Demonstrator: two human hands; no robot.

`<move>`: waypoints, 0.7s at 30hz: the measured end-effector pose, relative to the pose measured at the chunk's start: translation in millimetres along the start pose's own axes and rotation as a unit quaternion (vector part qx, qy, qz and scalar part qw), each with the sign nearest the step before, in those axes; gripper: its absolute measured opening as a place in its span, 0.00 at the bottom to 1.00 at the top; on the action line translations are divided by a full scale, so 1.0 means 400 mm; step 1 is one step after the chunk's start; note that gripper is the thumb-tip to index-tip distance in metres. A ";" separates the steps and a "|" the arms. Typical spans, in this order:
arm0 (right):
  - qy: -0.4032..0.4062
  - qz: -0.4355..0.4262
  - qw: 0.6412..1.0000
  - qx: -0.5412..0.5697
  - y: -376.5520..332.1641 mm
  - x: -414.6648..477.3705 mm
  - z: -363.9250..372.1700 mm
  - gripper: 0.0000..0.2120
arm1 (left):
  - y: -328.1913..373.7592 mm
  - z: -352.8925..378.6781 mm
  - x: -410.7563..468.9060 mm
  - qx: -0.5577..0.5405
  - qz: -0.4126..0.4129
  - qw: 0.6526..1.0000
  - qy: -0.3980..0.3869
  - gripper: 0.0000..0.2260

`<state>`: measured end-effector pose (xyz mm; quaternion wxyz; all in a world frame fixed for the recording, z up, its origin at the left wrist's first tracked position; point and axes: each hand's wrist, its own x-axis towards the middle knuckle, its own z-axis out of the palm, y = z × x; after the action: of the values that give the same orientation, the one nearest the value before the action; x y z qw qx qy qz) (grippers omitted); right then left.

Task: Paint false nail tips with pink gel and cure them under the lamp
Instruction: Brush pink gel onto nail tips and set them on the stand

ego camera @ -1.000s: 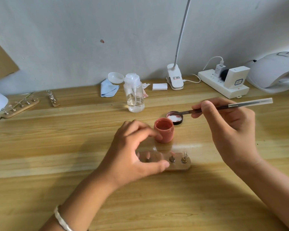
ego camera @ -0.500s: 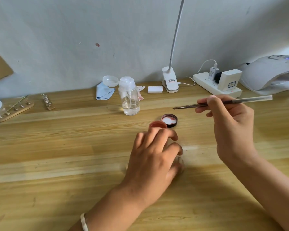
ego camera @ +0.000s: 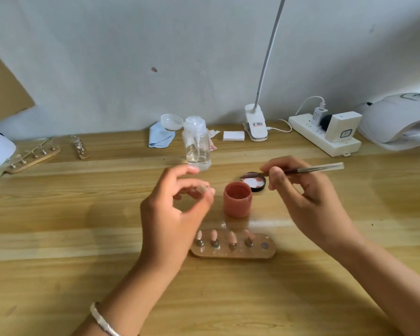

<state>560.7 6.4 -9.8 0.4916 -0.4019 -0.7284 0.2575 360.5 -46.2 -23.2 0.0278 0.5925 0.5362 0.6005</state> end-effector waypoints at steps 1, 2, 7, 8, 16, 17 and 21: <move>-0.009 -0.003 1.000 -0.010 0.000 -0.002 0.004 0.06 | -0.016 -0.004 0.007 -0.025 -0.052 0.998 0.008 0.14; -0.013 -0.007 1.000 -0.021 0.000 -0.004 0.008 0.05 | -0.032 -0.006 0.015 -0.051 -0.101 0.993 0.015 0.13; -0.017 -0.048 0.996 -0.072 -0.009 0.005 0.023 0.08 | -0.087 -0.009 0.037 -0.173 -0.229 0.958 0.028 0.09; -0.022 -0.054 0.995 -0.085 -0.008 0.009 0.025 0.08 | -0.090 -0.009 0.037 -0.190 -0.238 0.952 0.026 0.09; -0.056 -0.037 0.989 -0.130 0.012 0.015 0.046 0.07 | -0.103 -0.003 0.034 -0.247 -0.271 0.930 0.032 0.09; -0.056 -0.035 0.989 -0.135 0.013 0.016 0.047 0.06 | -0.104 -0.002 0.034 -0.244 -0.270 0.931 0.031 0.10; -0.054 -0.033 0.987 -0.145 0.018 0.017 0.048 0.08 | -0.105 0.000 0.030 -0.224 -0.262 0.938 0.014 0.12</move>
<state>544.1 16.4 -19.2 0.3960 -0.4303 -0.7964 0.1543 331.6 -20.6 -43.3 0.3090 0.4008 0.5242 0.6849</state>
